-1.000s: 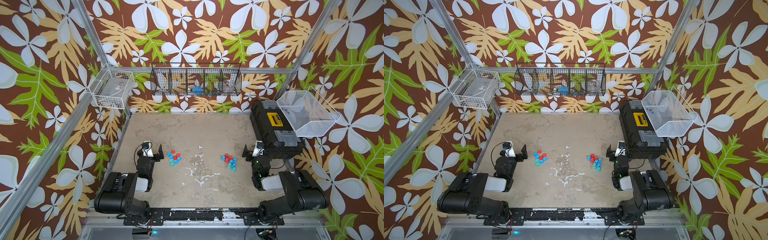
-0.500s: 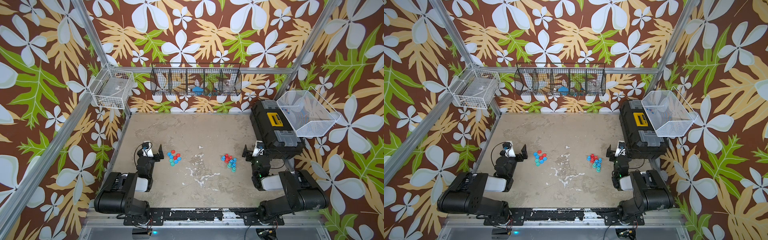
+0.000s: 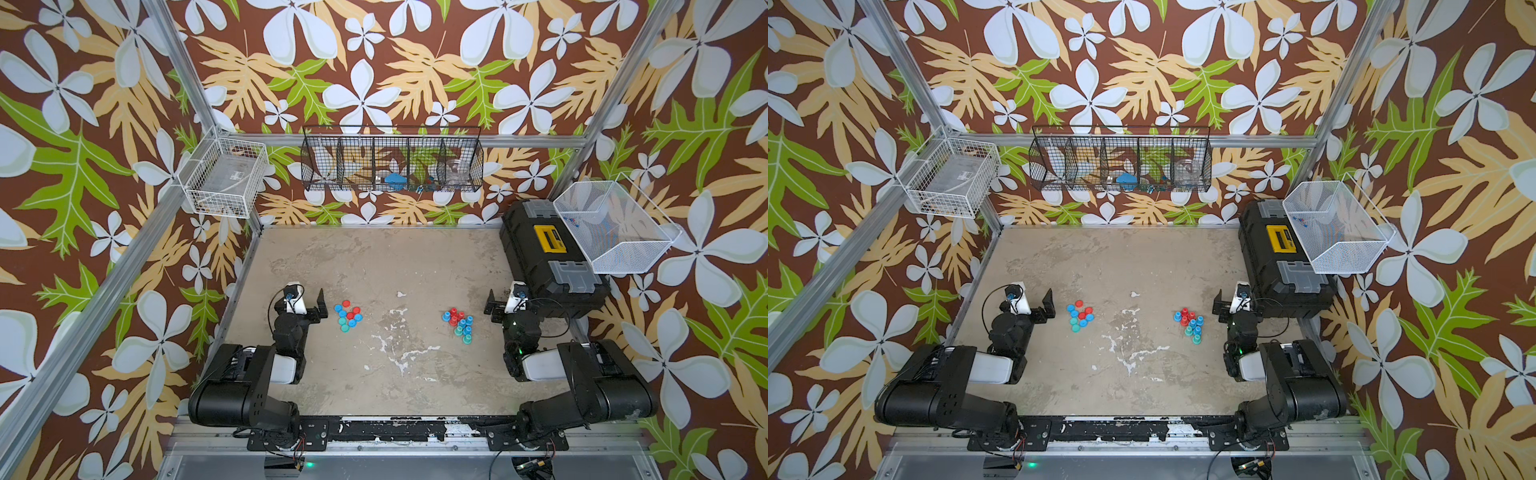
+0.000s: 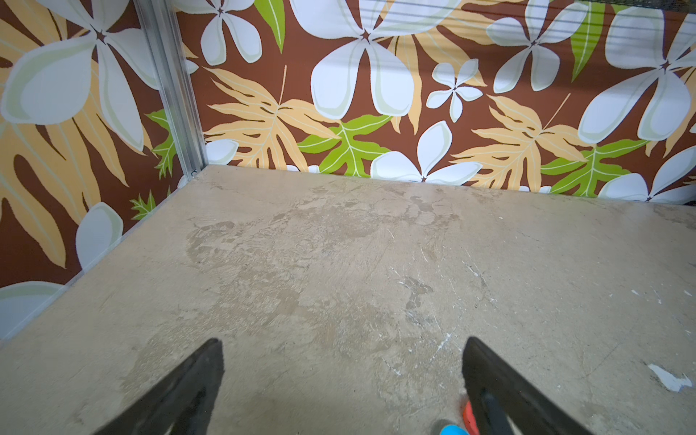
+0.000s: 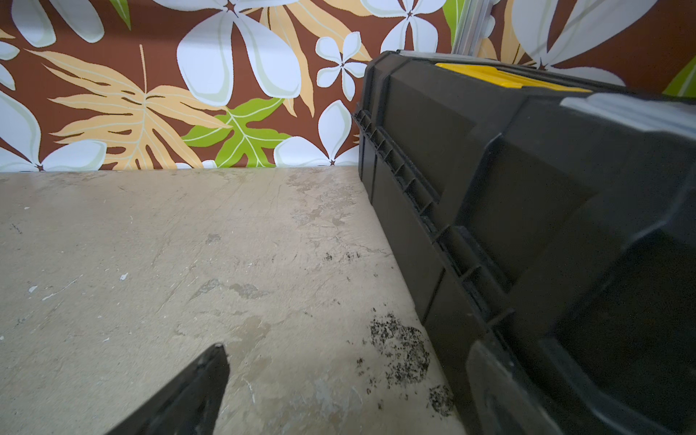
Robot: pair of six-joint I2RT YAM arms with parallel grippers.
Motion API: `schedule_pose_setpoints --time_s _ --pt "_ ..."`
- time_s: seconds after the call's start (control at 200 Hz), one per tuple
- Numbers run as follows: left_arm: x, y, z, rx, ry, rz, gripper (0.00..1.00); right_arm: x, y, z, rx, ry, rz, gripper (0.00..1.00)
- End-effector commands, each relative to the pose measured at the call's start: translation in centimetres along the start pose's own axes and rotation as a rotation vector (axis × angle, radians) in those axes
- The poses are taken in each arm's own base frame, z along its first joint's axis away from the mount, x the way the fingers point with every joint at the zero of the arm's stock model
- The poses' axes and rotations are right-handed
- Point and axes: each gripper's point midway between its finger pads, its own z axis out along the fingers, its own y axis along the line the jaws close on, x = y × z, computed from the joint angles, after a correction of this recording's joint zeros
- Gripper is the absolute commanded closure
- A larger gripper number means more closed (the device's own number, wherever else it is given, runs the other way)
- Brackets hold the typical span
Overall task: Close the stamp cap
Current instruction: Move the cover to the center of the board.
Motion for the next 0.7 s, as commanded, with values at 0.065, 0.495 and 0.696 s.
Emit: schedule_pose_setpoints --time_s 0.065,0.495,0.696 --pt "-1.5 -0.9 -0.5 0.052 -0.048 0.021 0.00 -1.5 -0.5 -0.6 0.030 -0.042 0.003 0.00" --pt "-7.4 -4.0 -0.1 0.090 -0.045 0.017 0.00 -11.7 3.3 -3.8 -0.127 -0.187 -0.034 0.00" --pt "-13.4 -5.2 -1.0 0.064 -0.027 -0.167 0.00 -18.2 5.2 -6.1 -0.233 -0.265 -0.001 0.00"
